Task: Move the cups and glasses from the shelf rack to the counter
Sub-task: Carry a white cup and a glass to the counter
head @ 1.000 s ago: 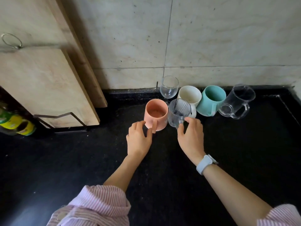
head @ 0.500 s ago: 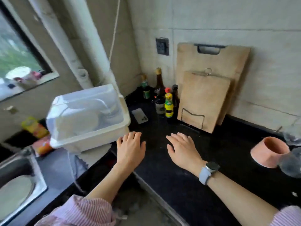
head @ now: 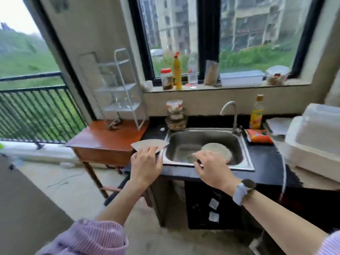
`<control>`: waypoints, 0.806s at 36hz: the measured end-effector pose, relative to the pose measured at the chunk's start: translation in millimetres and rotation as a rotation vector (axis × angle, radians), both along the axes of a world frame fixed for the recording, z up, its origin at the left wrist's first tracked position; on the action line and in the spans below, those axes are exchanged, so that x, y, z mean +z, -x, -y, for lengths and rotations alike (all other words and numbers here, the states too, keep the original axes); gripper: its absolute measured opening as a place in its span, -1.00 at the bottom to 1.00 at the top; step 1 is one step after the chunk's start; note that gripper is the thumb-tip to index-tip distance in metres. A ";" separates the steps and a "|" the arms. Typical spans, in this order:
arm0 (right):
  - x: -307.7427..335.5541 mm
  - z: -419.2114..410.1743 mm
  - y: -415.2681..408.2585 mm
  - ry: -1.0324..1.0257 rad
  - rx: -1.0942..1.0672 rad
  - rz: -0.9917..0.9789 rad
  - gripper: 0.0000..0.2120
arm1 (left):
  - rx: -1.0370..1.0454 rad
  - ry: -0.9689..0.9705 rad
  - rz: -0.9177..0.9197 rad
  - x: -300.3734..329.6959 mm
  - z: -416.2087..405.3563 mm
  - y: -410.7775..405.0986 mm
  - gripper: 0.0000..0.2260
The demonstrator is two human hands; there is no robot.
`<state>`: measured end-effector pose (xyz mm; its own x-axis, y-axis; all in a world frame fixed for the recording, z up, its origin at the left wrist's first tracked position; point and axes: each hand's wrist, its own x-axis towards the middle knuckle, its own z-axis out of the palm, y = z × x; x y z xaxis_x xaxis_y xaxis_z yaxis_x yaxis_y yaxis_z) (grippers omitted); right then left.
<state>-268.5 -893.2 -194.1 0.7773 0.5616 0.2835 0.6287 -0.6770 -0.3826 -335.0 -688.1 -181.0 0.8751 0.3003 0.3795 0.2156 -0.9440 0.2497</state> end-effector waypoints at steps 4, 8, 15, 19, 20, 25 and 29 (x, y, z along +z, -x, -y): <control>13.3 -101.3 0.8 0.011 0.146 0.030 -0.67 | 0.160 0.043 0.053 9.5 -89.0 29.3 -0.64; 22.7 -186.2 -7.0 0.040 0.248 0.025 -0.66 | 0.262 0.075 0.097 14.4 -157.9 39.3 -0.65; 39.5 -320.7 -57.5 0.018 0.351 0.041 -0.68 | 0.322 0.044 0.156 32.3 -274.0 0.0 -0.69; 60.4 -392.3 -106.2 -0.001 0.370 0.054 -0.67 | 0.315 0.033 0.161 56.6 -343.1 -42.4 -0.69; 65.7 -408.1 -118.0 -0.009 0.368 0.057 -0.68 | 0.312 0.033 0.171 62.7 -358.7 -52.3 -0.70; 82.7 -476.3 -167.2 -0.050 0.367 0.065 -0.71 | 0.283 0.072 0.247 82.5 -421.9 -95.7 -0.72; 85.5 -518.7 -201.3 -0.040 0.350 0.074 -0.71 | 0.229 0.141 0.280 86.0 -461.3 -134.8 -0.71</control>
